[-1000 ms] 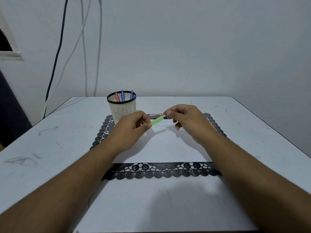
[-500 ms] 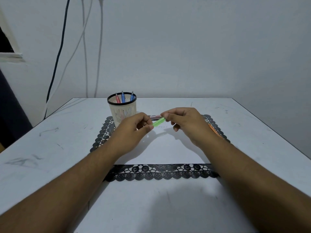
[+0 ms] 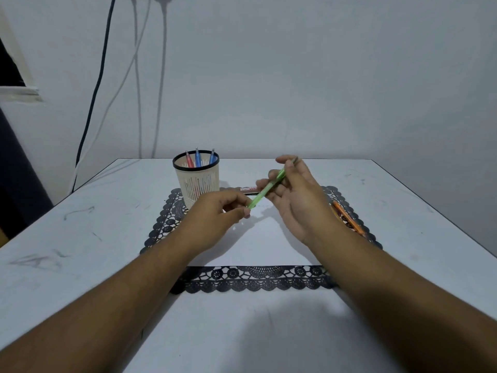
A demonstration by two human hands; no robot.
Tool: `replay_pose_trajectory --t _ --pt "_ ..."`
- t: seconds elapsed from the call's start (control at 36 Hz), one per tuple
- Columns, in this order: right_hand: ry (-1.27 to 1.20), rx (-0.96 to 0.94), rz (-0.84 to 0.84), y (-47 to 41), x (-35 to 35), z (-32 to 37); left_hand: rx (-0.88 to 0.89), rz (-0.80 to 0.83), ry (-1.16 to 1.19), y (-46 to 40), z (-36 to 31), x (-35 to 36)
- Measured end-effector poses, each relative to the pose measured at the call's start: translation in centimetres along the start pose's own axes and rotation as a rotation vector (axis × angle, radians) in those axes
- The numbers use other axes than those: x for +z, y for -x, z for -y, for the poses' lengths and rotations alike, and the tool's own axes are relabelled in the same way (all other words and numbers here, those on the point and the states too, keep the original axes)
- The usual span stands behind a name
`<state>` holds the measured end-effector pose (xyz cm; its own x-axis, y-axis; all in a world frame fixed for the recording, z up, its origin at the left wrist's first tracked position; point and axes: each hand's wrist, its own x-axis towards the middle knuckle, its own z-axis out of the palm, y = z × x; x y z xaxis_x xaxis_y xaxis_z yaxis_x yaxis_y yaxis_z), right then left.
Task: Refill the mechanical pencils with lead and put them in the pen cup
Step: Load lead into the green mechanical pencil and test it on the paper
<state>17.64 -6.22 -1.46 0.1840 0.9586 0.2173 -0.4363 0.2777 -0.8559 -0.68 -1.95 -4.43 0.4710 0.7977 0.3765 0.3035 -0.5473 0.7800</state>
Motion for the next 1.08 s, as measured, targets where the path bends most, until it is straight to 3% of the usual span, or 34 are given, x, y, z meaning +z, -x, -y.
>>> replay_pose_trajectory --t 0.14,0.39,1.08 --pt "-0.303 0.103 0.13 0.4 0.6 0.4 0.017 0.041 0.005 0.2 -0.4 0.7" --pt "-0.429 0.087 0.194 0.5 0.2 1.0 0.001 0.07 0.057 0.2 -0.3 0.6" --pt "-0.414 0.1 0.29 0.4 -0.3 1.6 -0.009 0.098 0.23 0.2 -0.2 0.6"
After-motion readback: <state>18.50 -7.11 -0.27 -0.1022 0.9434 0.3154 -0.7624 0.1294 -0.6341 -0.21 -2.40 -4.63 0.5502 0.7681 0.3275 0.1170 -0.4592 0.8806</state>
